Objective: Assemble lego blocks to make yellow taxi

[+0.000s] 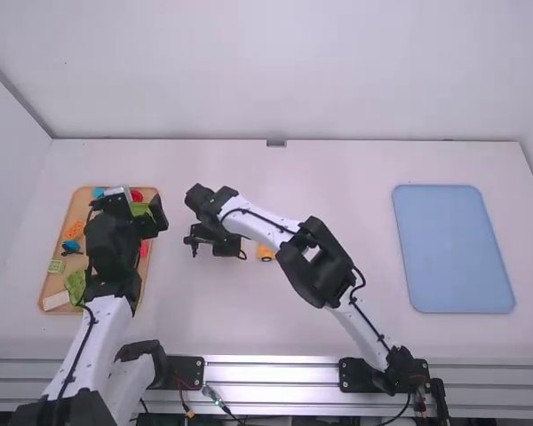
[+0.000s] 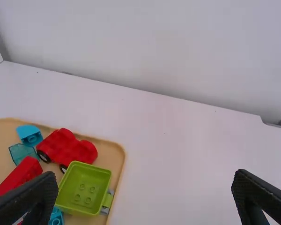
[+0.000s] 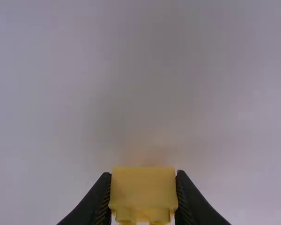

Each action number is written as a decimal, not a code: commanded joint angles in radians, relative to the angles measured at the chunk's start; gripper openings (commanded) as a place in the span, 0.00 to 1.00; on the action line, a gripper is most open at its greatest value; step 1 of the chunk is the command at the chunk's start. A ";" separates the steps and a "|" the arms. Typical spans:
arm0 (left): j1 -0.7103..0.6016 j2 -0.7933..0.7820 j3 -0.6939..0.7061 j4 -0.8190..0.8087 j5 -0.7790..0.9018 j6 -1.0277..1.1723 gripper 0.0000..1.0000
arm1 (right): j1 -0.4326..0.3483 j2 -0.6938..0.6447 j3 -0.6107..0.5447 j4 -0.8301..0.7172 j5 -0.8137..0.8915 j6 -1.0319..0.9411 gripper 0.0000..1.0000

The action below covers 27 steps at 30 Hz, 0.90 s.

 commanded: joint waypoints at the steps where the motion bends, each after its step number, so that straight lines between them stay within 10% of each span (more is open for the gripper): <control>1: 0.000 0.010 -0.006 0.010 -0.004 -0.006 0.99 | -0.005 0.017 0.027 -0.002 0.019 0.019 0.00; 7: 0.000 0.022 -0.006 0.016 -0.003 -0.006 0.99 | -0.013 0.017 0.026 0.016 0.018 0.027 0.27; 13: 0.000 0.022 -0.006 0.020 0.005 -0.006 0.99 | -0.025 0.017 0.028 0.039 0.018 0.060 0.99; 27: -0.002 0.057 0.038 -0.046 0.346 0.101 0.99 | -0.225 -0.246 -0.034 0.093 -0.273 0.097 0.99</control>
